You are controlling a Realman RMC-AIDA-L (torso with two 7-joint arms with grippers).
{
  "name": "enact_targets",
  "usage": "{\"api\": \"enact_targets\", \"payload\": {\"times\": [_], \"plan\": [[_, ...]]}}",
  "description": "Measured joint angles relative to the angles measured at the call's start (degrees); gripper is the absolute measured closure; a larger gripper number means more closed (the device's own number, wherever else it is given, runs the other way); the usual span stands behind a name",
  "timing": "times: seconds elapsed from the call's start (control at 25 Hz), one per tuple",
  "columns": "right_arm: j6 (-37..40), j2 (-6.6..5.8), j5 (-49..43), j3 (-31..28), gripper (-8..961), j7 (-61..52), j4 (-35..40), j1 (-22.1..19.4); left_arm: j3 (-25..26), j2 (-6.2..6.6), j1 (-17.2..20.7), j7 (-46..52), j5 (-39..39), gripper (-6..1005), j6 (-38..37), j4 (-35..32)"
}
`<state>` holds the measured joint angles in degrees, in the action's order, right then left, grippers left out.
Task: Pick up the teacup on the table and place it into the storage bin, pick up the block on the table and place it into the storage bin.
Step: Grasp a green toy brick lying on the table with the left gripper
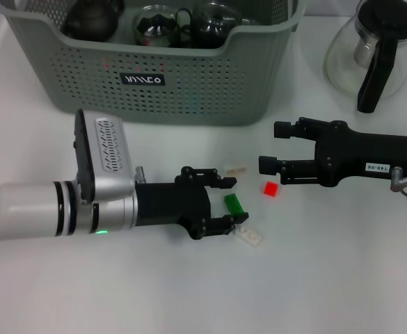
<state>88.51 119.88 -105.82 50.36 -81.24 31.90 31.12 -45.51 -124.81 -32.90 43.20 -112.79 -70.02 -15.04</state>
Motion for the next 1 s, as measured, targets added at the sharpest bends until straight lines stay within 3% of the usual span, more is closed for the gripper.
{"api": "enact_targets", "payload": {"times": [1.0], "plan": [[0.07,0.00,-0.09,0.00,7,0.12,0.00,-0.53,0.25,0.00,-0.85,-1.81,1.37,383,4.59,2.59]]}}
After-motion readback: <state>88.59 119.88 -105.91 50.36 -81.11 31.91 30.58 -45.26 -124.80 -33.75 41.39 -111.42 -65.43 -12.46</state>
